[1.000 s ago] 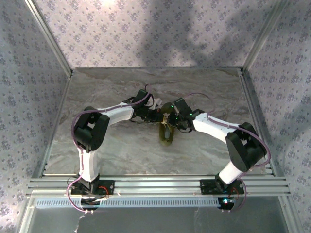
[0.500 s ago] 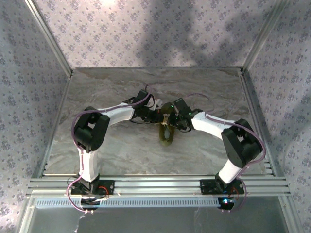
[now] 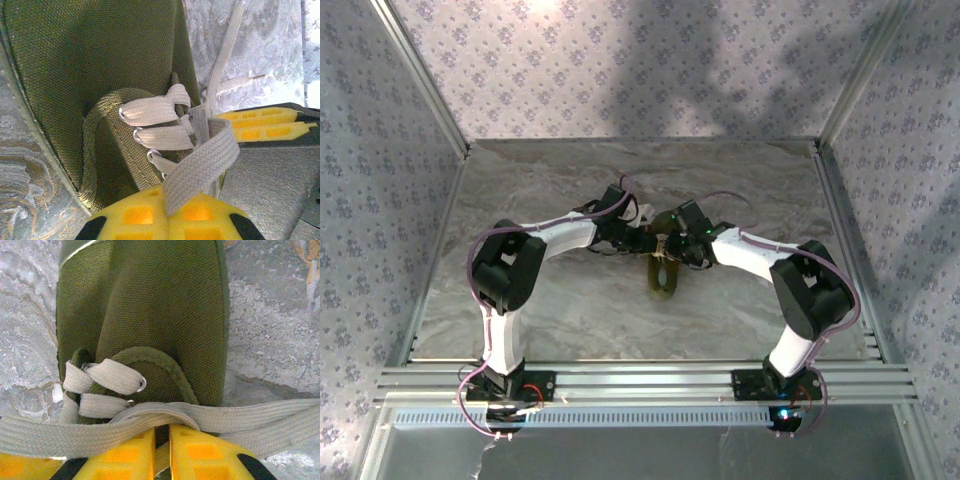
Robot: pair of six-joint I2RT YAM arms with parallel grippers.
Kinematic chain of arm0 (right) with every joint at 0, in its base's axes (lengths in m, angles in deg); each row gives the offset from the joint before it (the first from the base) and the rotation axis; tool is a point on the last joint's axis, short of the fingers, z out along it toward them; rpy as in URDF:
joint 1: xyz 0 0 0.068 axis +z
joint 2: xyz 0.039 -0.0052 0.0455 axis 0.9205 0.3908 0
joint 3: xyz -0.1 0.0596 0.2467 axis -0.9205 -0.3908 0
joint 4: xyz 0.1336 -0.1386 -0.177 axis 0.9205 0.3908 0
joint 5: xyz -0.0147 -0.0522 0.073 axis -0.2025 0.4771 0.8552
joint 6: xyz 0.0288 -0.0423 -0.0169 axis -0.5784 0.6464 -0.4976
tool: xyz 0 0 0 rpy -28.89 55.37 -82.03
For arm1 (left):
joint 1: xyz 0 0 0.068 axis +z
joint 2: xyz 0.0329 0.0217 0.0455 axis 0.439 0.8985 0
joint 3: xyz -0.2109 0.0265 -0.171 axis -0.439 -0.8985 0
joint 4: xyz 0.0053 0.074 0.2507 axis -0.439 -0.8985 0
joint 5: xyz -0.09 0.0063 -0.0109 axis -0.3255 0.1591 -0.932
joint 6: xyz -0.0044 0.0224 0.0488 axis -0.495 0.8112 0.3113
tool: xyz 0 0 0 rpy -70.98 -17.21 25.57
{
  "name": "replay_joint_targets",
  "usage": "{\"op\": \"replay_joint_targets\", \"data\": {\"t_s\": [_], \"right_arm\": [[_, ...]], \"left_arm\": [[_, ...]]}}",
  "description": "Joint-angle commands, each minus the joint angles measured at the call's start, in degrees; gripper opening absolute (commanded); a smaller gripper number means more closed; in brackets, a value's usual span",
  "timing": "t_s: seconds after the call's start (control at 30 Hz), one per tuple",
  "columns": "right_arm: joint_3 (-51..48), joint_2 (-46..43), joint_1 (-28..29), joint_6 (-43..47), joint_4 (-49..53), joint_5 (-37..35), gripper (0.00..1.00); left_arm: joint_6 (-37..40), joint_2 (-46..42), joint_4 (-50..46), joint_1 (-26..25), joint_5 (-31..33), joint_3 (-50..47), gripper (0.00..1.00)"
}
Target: Tie the shoes
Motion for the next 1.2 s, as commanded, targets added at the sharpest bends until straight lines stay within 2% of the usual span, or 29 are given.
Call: {"op": "replay_joint_targets", "data": {"t_s": [0.0,0.3,0.83,1.17], "right_arm": [[0.82,1.23,-0.68,0.6,0.01,-0.17,0.12],[-1.69,-3.55,-0.71,3.09,-2.5,-0.11,0.0],[-5.77,-13.15,-0.71,9.11,-3.87,1.0,0.0],[-8.34,-16.13,-1.5,16.03,-3.97,6.54,0.0]], "left_arm": [[1.06,-0.72,-0.57,-0.5,-1.08,1.7,0.0],[0.98,-1.12,-0.11,-0.31,-0.46,0.91,0.0],[0.8,-1.02,0.15,0.3,-0.11,0.64,0.0],[0.27,-1.02,0.15,1.18,0.86,0.33,0.0]]}}
